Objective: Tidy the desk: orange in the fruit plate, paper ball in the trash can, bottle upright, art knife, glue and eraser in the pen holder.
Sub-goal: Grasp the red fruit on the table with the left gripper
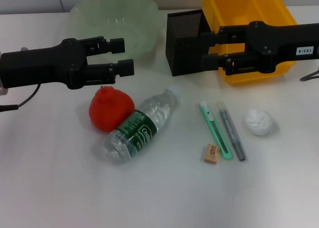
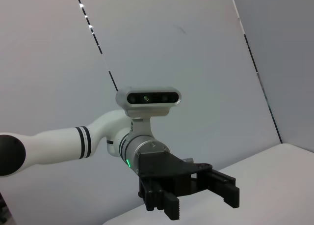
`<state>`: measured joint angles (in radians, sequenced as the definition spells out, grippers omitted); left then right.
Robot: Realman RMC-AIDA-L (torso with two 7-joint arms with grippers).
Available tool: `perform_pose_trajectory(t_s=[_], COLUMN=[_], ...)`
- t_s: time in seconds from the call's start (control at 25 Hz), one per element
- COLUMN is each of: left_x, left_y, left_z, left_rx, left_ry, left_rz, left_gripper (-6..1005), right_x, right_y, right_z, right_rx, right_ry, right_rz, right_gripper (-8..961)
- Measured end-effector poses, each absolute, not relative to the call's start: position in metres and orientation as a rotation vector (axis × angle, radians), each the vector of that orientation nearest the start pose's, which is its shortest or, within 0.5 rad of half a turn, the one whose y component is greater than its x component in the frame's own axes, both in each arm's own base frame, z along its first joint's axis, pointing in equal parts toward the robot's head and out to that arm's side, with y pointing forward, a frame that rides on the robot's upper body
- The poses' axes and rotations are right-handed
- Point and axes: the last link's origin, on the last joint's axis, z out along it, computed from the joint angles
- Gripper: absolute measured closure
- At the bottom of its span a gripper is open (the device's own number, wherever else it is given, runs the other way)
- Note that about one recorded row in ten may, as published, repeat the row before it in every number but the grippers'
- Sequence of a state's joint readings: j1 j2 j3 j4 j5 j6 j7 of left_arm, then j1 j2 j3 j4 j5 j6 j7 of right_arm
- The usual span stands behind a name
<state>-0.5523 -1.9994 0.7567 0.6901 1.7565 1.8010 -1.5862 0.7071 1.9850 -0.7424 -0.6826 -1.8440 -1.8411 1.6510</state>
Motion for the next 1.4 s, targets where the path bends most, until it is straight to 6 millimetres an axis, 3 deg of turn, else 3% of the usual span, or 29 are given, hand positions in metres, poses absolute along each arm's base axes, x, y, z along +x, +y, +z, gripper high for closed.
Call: perform_pose_trajectory(t_s=[0.52, 0.68, 0.8, 0.84, 0.92, 0.96, 1.16, 1.4], left_x=[-0.220, -0.220, -0.224, -0.227, -0.234, -0.241, -0.252, -0.259], left_y=[0.330, 0.334, 0.343, 0.346, 0.352, 0.355, 0.356, 0.359], left_z=[0.045, 0.050, 0.054, 0.056, 0.058, 0.058, 0.056, 0.038], left_rx=[-2.805, -2.792, -2.770, -2.755, -2.709, -2.679, -2.658, -2.654], left_ry=[-0.656, -0.708, -0.801, -0.828, -0.891, -0.949, -1.025, -1.000], left_rz=[-1.060, -1.030, -0.904, -0.854, -0.739, -0.646, -0.454, -0.282], left_gripper=[208, 211, 213, 214, 216, 217, 221, 226], right_x=[0.182, 0.192, 0.214, 0.214, 0.231, 0.247, 0.272, 0.275], right_y=[0.354, 0.353, 0.345, 0.345, 0.336, 0.327, 0.316, 0.319], right_z=[0.045, 0.053, 0.071, 0.071, 0.080, 0.086, 0.090, 0.088], right_rx=[-2.952, -2.849, -2.499, -2.499, -2.259, -2.057, -1.822, -1.822], right_ry=[0.579, 0.555, 0.367, 0.367, 0.300, 0.282, 0.332, 0.363], right_rz=[0.983, 1.061, 1.275, 1.275, 1.347, 1.400, 1.443, 1.425], right_gripper=[200, 200, 200, 200, 200, 200, 200, 200])
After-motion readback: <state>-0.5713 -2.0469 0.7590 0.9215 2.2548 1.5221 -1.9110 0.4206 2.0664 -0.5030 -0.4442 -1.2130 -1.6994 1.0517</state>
